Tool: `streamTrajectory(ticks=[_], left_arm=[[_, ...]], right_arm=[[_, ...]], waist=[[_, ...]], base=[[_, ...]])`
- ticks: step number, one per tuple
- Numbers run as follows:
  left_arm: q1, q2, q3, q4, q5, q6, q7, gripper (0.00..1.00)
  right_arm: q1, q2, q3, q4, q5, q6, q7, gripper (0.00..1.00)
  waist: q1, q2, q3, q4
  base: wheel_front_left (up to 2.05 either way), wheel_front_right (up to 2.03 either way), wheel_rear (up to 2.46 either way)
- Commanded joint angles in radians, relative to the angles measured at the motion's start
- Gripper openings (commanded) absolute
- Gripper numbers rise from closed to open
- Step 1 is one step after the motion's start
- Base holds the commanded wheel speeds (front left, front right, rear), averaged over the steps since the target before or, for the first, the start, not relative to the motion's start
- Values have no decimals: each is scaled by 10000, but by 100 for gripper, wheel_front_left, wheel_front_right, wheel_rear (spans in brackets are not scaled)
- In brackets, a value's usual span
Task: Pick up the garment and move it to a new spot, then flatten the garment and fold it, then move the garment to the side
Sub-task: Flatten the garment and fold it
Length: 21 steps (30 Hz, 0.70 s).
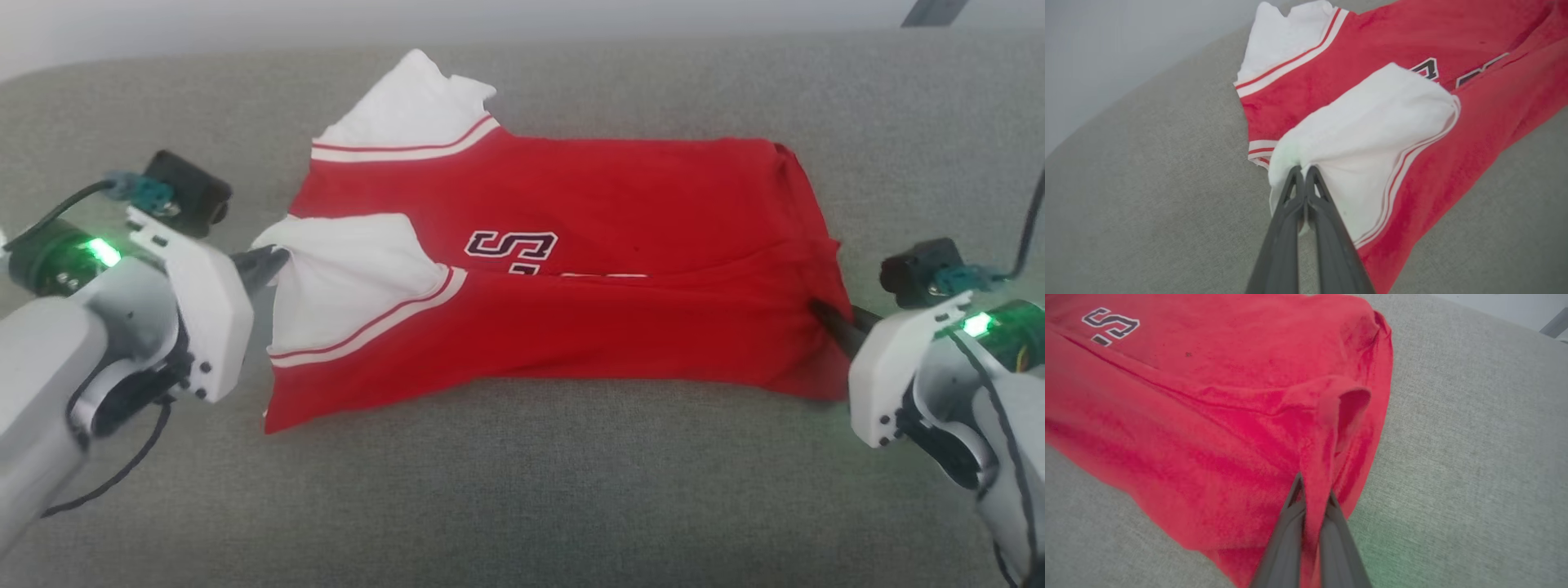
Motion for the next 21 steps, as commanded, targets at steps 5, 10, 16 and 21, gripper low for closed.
streamTrajectory(ticks=[5, 10, 16, 21], left_arm=[[-734, -1235, -323, 2589, -263, -830, 387, 0], [-913, -1875, -427, 3946, -583, -1108, 617, 0], [-1006, -2513, -418, 5559, -1112, -1264, 833, 40], [-1219, -2709, -322, 6070, -1249, -1329, 417, 100]], right_arm=[[-582, 521, 256, 699, -40, -20, 239, 0], [-848, 719, 475, 1050, 50, -20, 444, 0], [-1242, 889, 718, 1394, 226, -20, 653, 23], [-1381, 735, 760, 1330, 316, -21, 450, 100]], waist=[[0, 0, 489, -194], [0, 0, 633, -268], [0, 0, 612, -368], [0, 0, 258, -330]], base=[[0, 0, 0], [0, 0, 0], [0, 0, 0], [0, 0, 0]])
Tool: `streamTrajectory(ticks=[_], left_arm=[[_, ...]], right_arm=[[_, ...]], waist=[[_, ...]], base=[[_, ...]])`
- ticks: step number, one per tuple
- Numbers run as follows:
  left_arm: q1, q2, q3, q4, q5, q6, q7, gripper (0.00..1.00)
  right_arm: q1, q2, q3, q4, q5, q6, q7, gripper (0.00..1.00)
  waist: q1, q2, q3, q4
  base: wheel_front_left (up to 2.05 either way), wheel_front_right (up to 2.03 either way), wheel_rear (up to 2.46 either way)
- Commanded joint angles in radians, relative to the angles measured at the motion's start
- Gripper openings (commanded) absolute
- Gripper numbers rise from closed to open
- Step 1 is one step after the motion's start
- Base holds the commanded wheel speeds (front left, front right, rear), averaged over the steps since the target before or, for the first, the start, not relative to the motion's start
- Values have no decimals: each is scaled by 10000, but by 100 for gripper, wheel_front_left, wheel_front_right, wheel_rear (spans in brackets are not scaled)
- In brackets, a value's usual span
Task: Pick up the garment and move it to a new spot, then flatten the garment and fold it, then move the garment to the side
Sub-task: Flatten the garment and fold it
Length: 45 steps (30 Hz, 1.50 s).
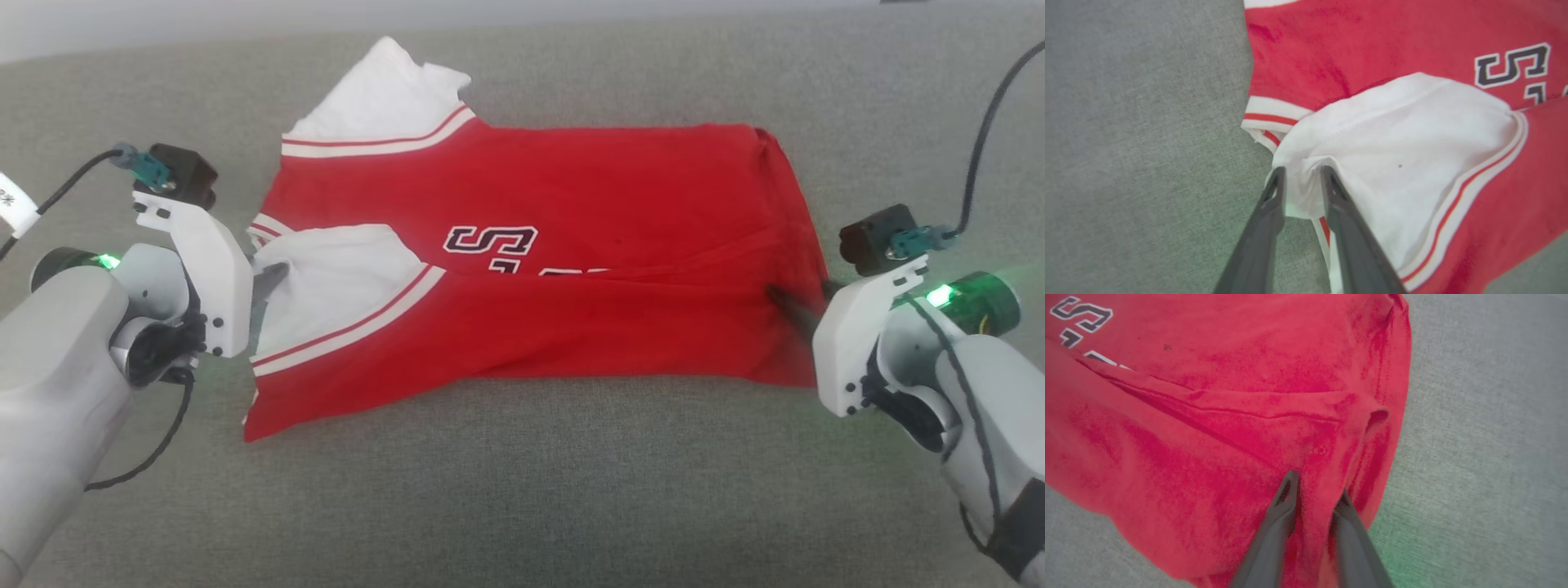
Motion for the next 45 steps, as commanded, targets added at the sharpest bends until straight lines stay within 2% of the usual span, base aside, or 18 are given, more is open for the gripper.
streamTrajectory(ticks=[1, 8, 13, 19, 25, 29, 33, 39, 40, 41, 42, 45], left_arm=[[-151, 26, 27, 72, -1, -26, -125, 100], [229, 218, -14, -234, -7, -10, -551, 100], [845, 617, 62, -1053, -280, 278, -521, 100], [1898, 1229, 92, -2605, -667, 977, -321, 100], [2762, 1641, 98, -3722, -1039, 1674, -238, 100], [3079, 1735, 41, -4066, -1085, 1983, -171, 100], [3217, 1727, -44, -3987, -1073, 2164, -68, 100], [3331, 1257, -228, -3015, -1195, 2181, 98, 100], [3363, 1165, -246, -2839, -1270, 2093, 171, 67], [3362, 1084, -259, -2705, -1325, 2005, 192, 29], [3357, 987, -282, -2561, -1374, 1956, 247, 0], [3307, 742, -417, -2348, -1305, 1642, 272, 0]], right_arm=[[-3, -102, 19, -63, 7, -19, -138, 100], [632, -438, -530, -534, -333, -19, -1040, 100], [1356, -370, -1628, -1066, -1137, -19, -2089, 100], [2397, 420, -3601, -1987, -2916, -19, -3313, 100], [3341, 1797, -5222, -3340, -4528, -19, -3911, 100], [3890, 2479, -5656, -4157, -5112, -19, -3858, 100], [4188, 2833, -5805, -4554, -5334, -19, -3679, 100], [4676, 3240, -5884, -4999, -5130, -19, -3047, 100], [4741, 3239, -5888, -5026, -5036, -19, -2869, 100], [4786, 3225, -5886, -5023, -4937, -20, -2666, 100], [4821, 3191, -5877, -5016, -4825, -19, -2460, 100], [4849, 3087, -5813, -4874, -4403, -19, -1751, 100]], waist=[[0, 0, -214, 59], [0, 0, -984, 299], [0, 0, -1383, 408], [0, 0, -1526, 442], [0, 0, -1362, 283], [0, 0, -1161, 122], [0, 0, -996, -13], [0, 0, -677, -254], [0, 0, -651, -281], [0, 0, -629, -303], [0, 0, -616, -313], [0, 0, -594, -296]], base=[[0, 0, 0], [0, 0, 0], [0, 0, 0], [0, 0, 0], [0, 0, 0], [0, 0, 0], [0, 0, 0], [0, 0, 0], [0, 0, 0], [0, 0, 0], [0, 0, 0], [0, 0, 0]])
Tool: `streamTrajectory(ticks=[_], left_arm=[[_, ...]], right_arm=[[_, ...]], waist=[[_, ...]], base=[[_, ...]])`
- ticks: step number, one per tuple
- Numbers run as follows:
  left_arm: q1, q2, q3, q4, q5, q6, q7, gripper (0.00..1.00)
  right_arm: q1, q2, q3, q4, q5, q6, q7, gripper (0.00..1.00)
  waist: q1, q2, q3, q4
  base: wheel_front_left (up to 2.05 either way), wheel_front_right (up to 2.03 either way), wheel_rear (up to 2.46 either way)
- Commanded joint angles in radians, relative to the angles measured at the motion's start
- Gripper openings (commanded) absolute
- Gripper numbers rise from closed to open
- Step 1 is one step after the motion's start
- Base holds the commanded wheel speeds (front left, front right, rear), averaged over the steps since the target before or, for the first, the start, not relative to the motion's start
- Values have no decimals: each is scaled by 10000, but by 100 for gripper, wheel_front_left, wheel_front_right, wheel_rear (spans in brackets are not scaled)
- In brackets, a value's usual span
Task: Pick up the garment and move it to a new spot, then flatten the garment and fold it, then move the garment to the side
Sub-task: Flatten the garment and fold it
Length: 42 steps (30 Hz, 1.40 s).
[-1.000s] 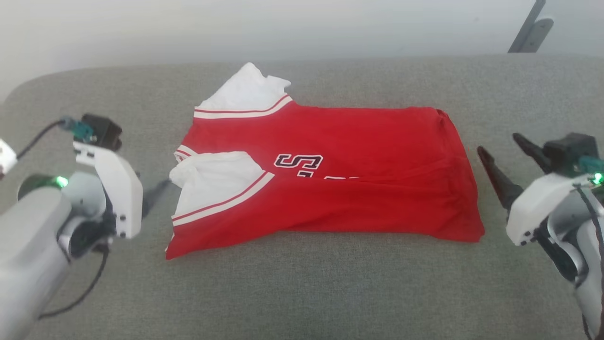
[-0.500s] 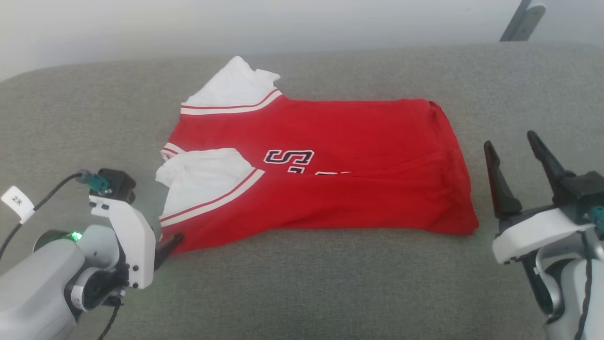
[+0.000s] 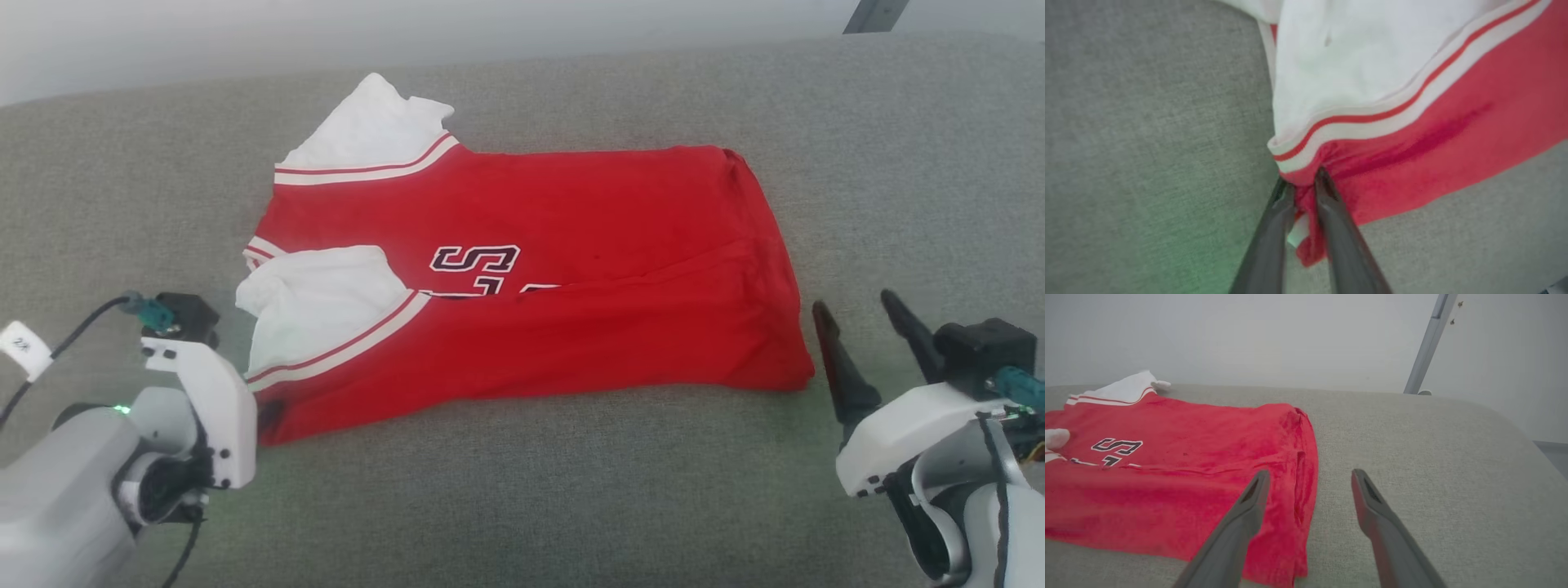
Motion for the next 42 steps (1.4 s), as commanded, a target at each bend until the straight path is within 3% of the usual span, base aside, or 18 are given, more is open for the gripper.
streamTrajectory(ticks=[1, 9, 19, 20, 21, 22, 33, 42], left_arm=[[369, -420, -362, 180, 51, -71, 105, 0], [-44, -973, -482, 609, 304, -519, -80, 0], [-262, -1450, -575, 1069, 453, -949, -308, 0], [-286, -1491, -587, 1116, 477, -978, -327, 0], [-299, -1516, -598, 1166, 484, -1013, -347, 0], [-312, -1548, -609, 1208, 447, -1034, -371, 0], [-473, -1340, -484, 1428, 290, -1222, -356, 0], [-470, -516, -411, 291, 297, -695, 136, 0]], right_arm=[[40, -19, 17, 67, 205, -19, 238, 100], [-449, -710, 260, 1002, 994, -13, 2527, 100], [-1377, -1042, 819, 2811, 1796, -13, 4778, 100], [-1451, -1073, 925, 3015, 1835, -11, 4961, 79], [-1539, -1114, 1062, 3181, 1842, -11, 5107, 35], [-1617, -1158, 1149, 3333, 1880, -11, 5219, 0], [-2062, -1720, 1580, 3610, 2103, -22, 5269, 0], [-1692, -2667, 1986, 2488, 2725, -20, 5856, 0]], waist=[[0, -1, -10, 35], [0, -1, -26, 445], [0, -1, -11, 930], [0, -1, -4, 964], [0, -1, 2, 990], [0, -1, 7, 1019], [0, -1, -196, 1151], [0, -1, -516, 1223]], base=[[0, 0, 0], [0, 0, 0], [0, 0, 0], [0, 0, 0], [0, 0, 0], [0, 0, 0], [0, 0, 0], [0, 0, 0]])
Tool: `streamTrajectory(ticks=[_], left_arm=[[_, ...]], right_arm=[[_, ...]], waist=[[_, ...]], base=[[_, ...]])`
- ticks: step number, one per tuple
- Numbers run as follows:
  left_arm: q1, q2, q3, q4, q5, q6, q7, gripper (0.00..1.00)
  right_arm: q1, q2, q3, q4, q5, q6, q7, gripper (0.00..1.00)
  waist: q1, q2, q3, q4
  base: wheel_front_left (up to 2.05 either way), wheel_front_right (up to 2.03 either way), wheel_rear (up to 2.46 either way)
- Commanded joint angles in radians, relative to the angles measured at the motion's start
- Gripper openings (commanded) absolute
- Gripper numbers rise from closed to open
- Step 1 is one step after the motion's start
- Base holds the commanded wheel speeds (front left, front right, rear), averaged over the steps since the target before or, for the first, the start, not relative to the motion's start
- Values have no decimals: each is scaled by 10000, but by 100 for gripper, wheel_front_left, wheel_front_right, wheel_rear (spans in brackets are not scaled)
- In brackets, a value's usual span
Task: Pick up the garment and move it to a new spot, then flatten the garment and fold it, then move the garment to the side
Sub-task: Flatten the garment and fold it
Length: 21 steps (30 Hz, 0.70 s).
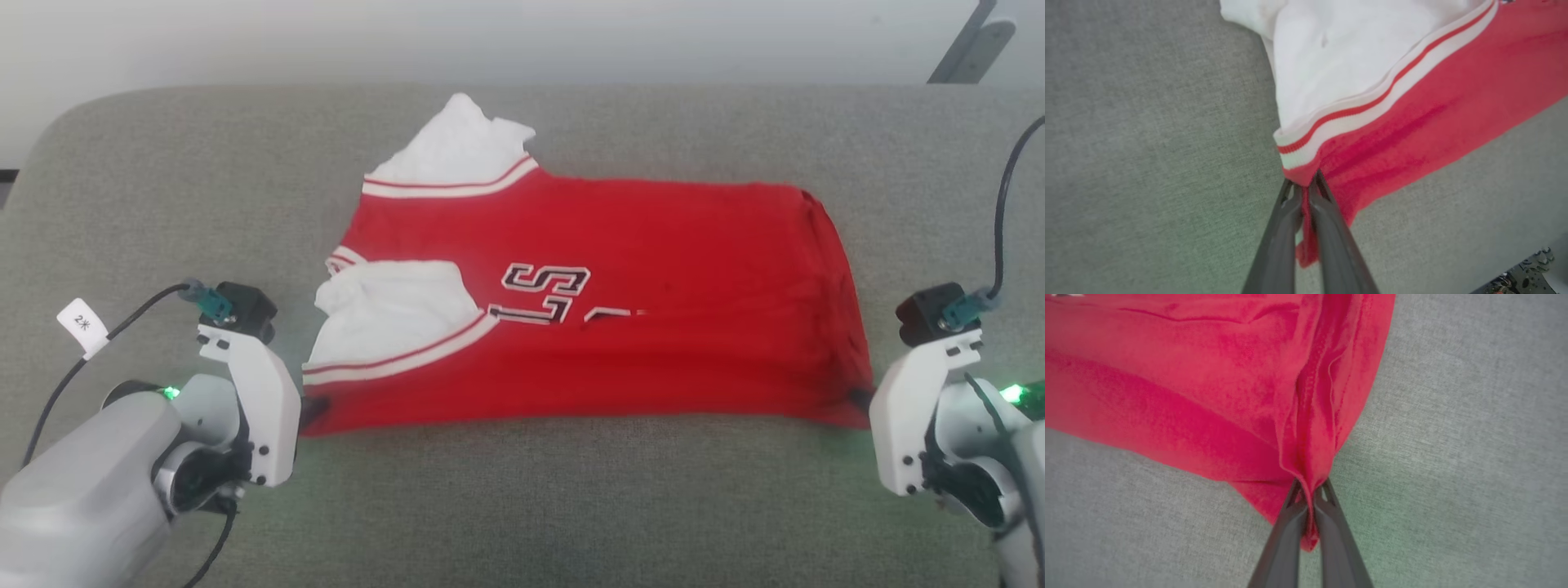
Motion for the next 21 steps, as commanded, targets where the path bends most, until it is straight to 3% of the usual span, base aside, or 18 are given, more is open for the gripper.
streamTrajectory(ticks=[1, 9, 14, 20, 21], left_arm=[[215, 225, -23, -238, -10, 189, 141, 0], [1237, 1417, -101, -2712, -325, 1611, 750, 0], [2242, 2072, -141, -4376, -654, 2574, 709, 0], [3019, 2245, -191, -5047, -865, 3082, 426, 0], [3071, 2199, -195, -4990, -879, 3080, 417, 7]], right_arm=[[222, -214, 35, -199, 146, -22, 163, 0], [1333, -887, -212, -1367, 778, -24, 1144, 0], [2347, -918, -668, -2085, 979, -22, 1791, 0], [3073, -359, -1042, -2335, 854, -22, 1797, 0], [3093, -264, -1051, -2295, 776, -21, 1729, 0]], waist=[[0, 0, -86, 29], [0, 0, -373, 41], [0, 0, -415, 16], [0, 0, -379, -68], [0, 0, -380, -82]], base=[[0, 0, 0], [0, 0, 0], [0, 0, 0], [0, 0, 0], [0, 0, 0]])
